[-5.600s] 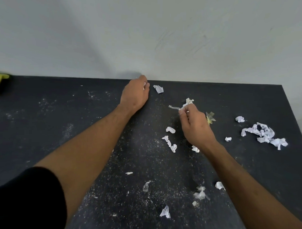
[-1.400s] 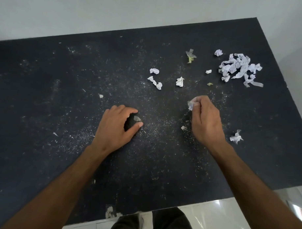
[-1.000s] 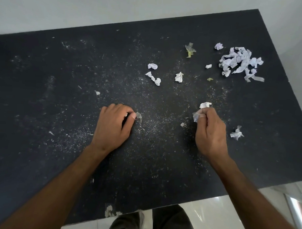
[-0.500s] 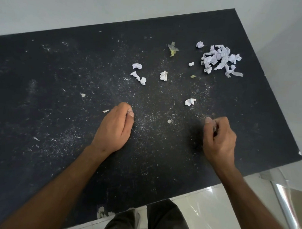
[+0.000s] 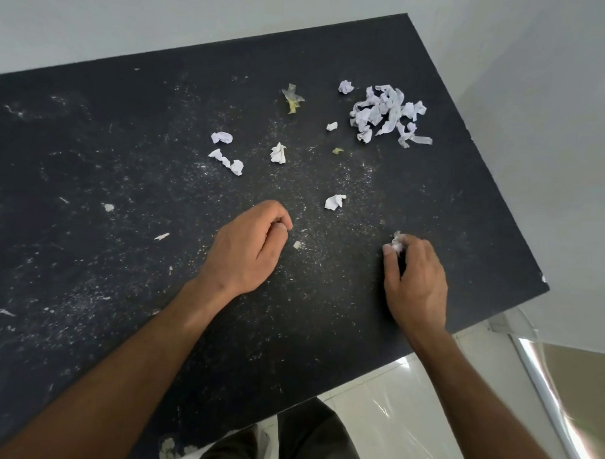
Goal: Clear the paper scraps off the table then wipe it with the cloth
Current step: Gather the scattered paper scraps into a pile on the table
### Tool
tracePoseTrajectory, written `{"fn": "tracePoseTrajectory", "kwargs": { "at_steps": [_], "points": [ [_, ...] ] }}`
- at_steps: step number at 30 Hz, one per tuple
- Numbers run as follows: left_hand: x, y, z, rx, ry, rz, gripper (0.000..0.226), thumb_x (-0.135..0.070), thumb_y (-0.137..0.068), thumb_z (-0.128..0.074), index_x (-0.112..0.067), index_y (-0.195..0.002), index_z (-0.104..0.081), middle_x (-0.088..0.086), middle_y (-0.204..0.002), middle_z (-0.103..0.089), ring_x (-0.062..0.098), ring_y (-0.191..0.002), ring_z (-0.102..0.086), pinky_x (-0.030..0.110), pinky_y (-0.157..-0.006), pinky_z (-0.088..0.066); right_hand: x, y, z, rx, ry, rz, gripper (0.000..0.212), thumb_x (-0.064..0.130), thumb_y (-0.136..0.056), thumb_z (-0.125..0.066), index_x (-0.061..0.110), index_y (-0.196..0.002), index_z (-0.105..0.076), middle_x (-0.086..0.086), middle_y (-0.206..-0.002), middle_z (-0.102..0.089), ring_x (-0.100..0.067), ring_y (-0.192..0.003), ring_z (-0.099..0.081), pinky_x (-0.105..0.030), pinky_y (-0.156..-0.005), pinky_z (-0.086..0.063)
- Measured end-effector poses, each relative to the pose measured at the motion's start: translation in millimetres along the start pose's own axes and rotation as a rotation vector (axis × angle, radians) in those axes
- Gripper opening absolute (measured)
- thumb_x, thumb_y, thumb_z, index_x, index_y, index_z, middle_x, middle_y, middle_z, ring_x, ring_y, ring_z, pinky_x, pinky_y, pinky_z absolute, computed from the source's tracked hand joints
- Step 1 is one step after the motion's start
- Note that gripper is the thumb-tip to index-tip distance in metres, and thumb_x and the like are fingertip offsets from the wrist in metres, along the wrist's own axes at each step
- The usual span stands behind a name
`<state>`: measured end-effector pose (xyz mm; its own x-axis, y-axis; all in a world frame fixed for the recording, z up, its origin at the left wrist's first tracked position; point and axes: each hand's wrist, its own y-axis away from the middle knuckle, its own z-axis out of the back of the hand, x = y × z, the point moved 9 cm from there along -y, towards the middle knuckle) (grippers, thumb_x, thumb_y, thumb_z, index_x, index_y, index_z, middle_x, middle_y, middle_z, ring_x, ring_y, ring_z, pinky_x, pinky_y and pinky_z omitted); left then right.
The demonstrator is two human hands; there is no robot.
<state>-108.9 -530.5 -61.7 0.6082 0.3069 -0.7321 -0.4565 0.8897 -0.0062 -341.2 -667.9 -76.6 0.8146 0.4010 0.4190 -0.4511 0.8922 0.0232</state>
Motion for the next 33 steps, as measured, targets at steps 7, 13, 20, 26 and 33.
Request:
{"fn": "tracePoseTrajectory", "kwargs": {
  "at_steps": [7, 13, 20, 26, 33],
  "points": [
    [16, -14, 18, -0.077, -0.100, 0.017, 0.024, -0.045, -0.103, -0.050, -0.025, -0.090, -0.051, -0.013, -0.076, -0.052, 0.006, -0.066, -0.052, 0.024, -0.058, -0.035, 29, -16, -7, 0.005, -0.250, 0.016, 0.013, 0.029, -0.108, -0.035, 0.022, -0.103, -0.045, 0.008, -0.080, -0.053, -0.007, -0.067, -0.050, -0.026, -0.060, -0.034],
    [51, -26, 54, -0.181, -0.194, 0.132, 0.017, -0.041, -0.099, -0.058, -0.025, -0.096, -0.054, -0.011, -0.076, -0.047, 0.008, -0.069, -0.049, 0.023, -0.059, -0.035, 77, -47, -26, -0.035, -0.220, 0.198, 0.032, 0.015, -0.102, -0.035, 0.010, -0.126, -0.055, -0.001, -0.104, -0.060, -0.007, -0.082, -0.048, -0.030, -0.071, -0.045],
    [72, -39, 76, -0.269, -0.226, 0.223, 0.047, -0.044, -0.094, -0.065, -0.018, -0.131, -0.052, -0.005, -0.097, -0.058, 0.017, -0.088, -0.057, 0.039, -0.082, -0.050, 89, -59, -43, -0.037, -0.048, 0.258, 0.033, 0.038, -0.100, -0.057, 0.014, -0.122, -0.061, 0.002, -0.095, -0.059, -0.016, -0.087, -0.054, -0.036, -0.081, -0.045],
    [80, -53, 73, -0.259, -0.320, 0.151, 0.020, -0.036, -0.097, -0.062, -0.020, -0.109, -0.063, -0.005, -0.098, -0.063, 0.018, -0.083, -0.059, 0.041, -0.082, -0.047, 95, -63, -44, -0.028, -0.126, 0.284, 0.017, 0.028, -0.105, -0.047, 0.017, -0.095, -0.056, 0.006, -0.086, -0.056, -0.015, -0.076, -0.050, -0.039, -0.074, -0.044],
    [85, -53, 79, -0.285, -0.301, 0.132, 0.014, -0.026, -0.095, -0.064, -0.016, -0.103, -0.058, -0.019, -0.073, -0.040, 0.011, -0.066, -0.040, 0.038, -0.071, -0.041, 143, -93, -46, -0.007, -0.259, 0.370, 0.014, 0.015, -0.106, -0.043, 0.009, -0.110, -0.055, 0.003, -0.088, -0.057, -0.012, -0.074, -0.050, -0.026, -0.071, -0.038]
  ]
}}
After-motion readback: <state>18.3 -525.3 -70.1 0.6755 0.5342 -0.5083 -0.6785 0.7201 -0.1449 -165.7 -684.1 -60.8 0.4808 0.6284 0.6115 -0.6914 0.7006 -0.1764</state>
